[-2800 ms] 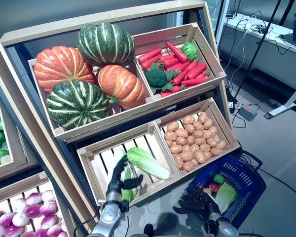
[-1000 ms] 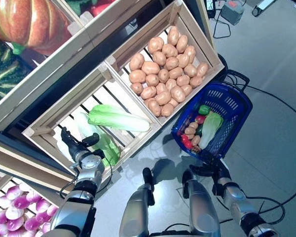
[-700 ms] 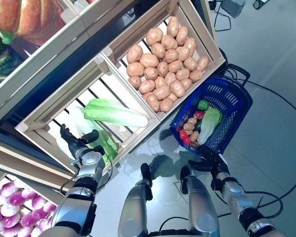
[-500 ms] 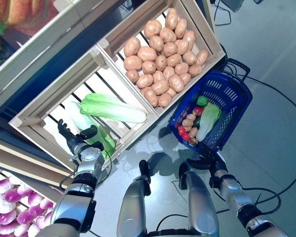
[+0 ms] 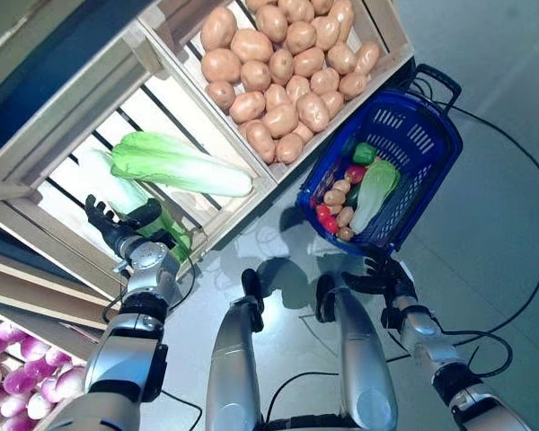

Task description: Put vegetables into the basket

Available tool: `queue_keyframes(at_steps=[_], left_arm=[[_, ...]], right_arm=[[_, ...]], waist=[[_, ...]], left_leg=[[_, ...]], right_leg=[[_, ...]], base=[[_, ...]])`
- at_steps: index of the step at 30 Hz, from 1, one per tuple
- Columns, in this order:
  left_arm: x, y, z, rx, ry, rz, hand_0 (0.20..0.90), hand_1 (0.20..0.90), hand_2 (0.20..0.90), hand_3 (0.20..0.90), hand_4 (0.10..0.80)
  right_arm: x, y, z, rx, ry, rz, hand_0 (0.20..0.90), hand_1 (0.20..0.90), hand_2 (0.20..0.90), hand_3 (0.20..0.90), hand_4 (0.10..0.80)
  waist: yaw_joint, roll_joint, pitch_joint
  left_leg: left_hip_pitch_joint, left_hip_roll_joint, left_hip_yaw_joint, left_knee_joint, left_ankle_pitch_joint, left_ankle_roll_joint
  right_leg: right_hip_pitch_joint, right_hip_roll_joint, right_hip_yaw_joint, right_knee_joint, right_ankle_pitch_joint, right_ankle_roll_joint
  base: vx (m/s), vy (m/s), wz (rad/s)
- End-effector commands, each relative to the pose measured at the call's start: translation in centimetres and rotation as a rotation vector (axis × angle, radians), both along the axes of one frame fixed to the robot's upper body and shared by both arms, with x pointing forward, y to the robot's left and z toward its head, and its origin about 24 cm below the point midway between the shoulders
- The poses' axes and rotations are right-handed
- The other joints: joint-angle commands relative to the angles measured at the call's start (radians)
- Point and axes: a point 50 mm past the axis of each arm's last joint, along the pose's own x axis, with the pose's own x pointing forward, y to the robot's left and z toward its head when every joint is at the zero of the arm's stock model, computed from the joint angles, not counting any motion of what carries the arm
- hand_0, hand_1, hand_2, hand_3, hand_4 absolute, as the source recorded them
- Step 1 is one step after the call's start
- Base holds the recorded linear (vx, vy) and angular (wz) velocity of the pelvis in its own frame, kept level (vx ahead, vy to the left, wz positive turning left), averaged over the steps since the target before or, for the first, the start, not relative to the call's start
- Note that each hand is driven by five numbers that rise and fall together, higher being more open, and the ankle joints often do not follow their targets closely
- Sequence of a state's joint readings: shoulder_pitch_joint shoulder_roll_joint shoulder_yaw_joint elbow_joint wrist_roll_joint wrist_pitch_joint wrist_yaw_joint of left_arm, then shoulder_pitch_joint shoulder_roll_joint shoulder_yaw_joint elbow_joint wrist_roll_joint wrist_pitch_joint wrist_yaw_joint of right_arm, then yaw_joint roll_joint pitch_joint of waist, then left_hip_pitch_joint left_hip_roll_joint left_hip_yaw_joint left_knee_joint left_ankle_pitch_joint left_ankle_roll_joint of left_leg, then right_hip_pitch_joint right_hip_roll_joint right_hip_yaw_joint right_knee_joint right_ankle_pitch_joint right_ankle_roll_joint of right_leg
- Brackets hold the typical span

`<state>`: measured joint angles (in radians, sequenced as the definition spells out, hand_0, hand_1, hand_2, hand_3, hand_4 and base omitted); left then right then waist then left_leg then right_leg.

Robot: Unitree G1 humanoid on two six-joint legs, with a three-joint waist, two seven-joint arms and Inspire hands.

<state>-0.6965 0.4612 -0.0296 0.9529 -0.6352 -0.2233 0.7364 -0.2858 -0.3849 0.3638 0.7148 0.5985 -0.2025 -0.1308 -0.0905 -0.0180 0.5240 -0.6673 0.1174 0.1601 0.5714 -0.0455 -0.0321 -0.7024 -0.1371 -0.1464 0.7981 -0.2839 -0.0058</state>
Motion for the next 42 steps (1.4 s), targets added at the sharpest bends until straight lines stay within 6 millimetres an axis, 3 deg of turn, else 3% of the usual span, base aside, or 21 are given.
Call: queue_keyframes(at_steps=[1,6,11,18,23,32,33,34,35,36,42], left_arm=[[0.0,3.8,7.0,0.116,-0.197,0.088,0.9,0.9,0.9,0.9,0.8],[0.2,5.1,10.2,0.127,-0.251,0.117,0.9,0.9,0.9,0.9,0.8],[0.5,5.1,13.1,0.142,-0.307,0.115,0.9,0.9,0.9,0.9,0.8],[1.0,5.5,14.7,0.141,-0.288,0.052,0.9,0.9,0.9,0.9,0.8],[0.9,6.4,14.5,0.103,-0.261,0.028,0.9,0.9,0.9,0.9,0.8],[0.5,8.5,12.0,-0.018,-0.115,-0.071,0.9,0.9,0.9,0.9,0.8],[0.4,8.6,12.0,-0.017,-0.111,-0.071,0.792,0.792,0.792,0.792,0.728],[0.4,8.7,11.9,-0.009,-0.099,-0.072,0.566,0.566,0.566,0.566,0.577],[0.4,8.7,11.9,-0.009,-0.096,-0.07,0.566,0.566,0.566,0.566,0.577],[0.4,8.7,11.8,-0.007,-0.095,-0.071,0.3,0.3,0.3,0.3,0.4],[0.5,8.5,11.6,0.011,-0.077,-0.059,0.3,0.3,0.3,0.3,0.4]], right_arm=[[0.3,0.0,2.3,0.055,-0.157,-0.05,0.9,0.9,0.9,0.9,0.8],[0.1,-1.2,2.9,0.045,-0.194,-0.077,0.9,0.9,0.9,0.9,0.8],[-0.3,-1.9,3.7,0.03,-0.252,-0.085,0.9,0.9,0.9,0.9,0.8],[-0.4,-2.3,4.7,-0.006,-0.309,-0.078,0.9,0.9,0.9,0.9,0.8],[-0.1,-2.9,5.4,-0.007,-0.339,-0.094,0.9,0.9,0.9,0.9,0.8],[0.6,-4.6,7.5,-0.024,-0.404,-0.136,0.9,0.9,0.9,0.9,0.8],[0.7,-4.7,7.8,-0.021,-0.411,-0.142,0.9,0.9,0.9,0.9,0.8],[0.7,-4.8,8.0,-0.014,-0.417,-0.154,0.9,0.9,0.9,0.9,0.8],[0.8,-4.9,8.2,-0.01,-0.424,-0.16,0.9,0.9,0.9,0.9,0.8],[0.9,-5.1,8.5,-0.007,-0.436,-0.166,0.9,0.9,0.9,0.9,0.8],[1.4,-5.0,9.4,0.016,-0.475,-0.181,0.9,0.9,0.9,0.9,0.8]], waist=[[-0.006,-0.029,-0.004],[-0.022,-0.037,-0.004],[-0.032,-0.039,-0.004],[-0.048,-0.026,-0.004],[-0.059,-0.014,-0.004],[-0.081,-0.001,-0.004],[-0.081,-0.002,-0.004],[-0.081,-0.003,-0.004],[-0.081,-0.004,-0.004],[-0.081,-0.006,-0.004],[-0.071,-0.013,-0.004]], left_leg=[[0.052,-0.034,0.058,0.122,-0.221,0.06],[-0.006,-0.021,0.068,0.156,-0.234,0.062],[-0.098,-0.007,0.074,0.241,-0.265,0.074],[-0.148,0.004,0.084,0.332,-0.317,0.079],[-0.18,0.018,0.095,0.411,-0.353,0.083],[-0.204,0.036,0.106,0.454,-0.366,0.077],[-0.207,0.037,0.105,0.455,-0.365,0.077],[-0.189,0.034,0.102,0.435,-0.363,0.071],[-0.193,0.034,0.101,0.438,-0.362,0.071],[-0.203,0.036,0.099,0.448,-0.365,0.071],[-0.247,0.043,0.091,0.501,-0.379,0.076]], right_leg=[[0.033,0.015,0.0,-0.059,0.019,-0.008],[-0.023,0.015,-0.001,-0.032,0.012,-0.015],[-0.112,0.009,0.002,0.044,-0.006,-0.026],[-0.165,0.001,0.009,0.135,-0.049,-0.032],[-0.204,-0.007,0.023,0.208,-0.078,-0.041],[-0.232,-0.005,0.042,0.241,-0.085,-0.045],[-0.234,-0.006,0.041,0.24,-0.084,-0.045],[-0.215,-0.004,0.038,0.22,-0.082,-0.04],[-0.218,-0.004,0.037,0.223,-0.082,-0.04],[-0.226,-0.005,0.036,0.23,-0.084,-0.041],[-0.266,-0.01,0.031,0.274,-0.094,-0.046]], base=[[-0.034,0.04,0.04],[-0.028,0.045,0.02],[-0.049,0.033,0.01],[-0.018,0.019,0.02],[-0.012,0.008,-0.01],[0.01,0.031,-0.05],[0.009,0.01,-0.05],[0.04,0.006,-0.07],[0.036,0.0,-0.03],[0.0,0.0,0.0],[-0.01,-0.012,0.0]])
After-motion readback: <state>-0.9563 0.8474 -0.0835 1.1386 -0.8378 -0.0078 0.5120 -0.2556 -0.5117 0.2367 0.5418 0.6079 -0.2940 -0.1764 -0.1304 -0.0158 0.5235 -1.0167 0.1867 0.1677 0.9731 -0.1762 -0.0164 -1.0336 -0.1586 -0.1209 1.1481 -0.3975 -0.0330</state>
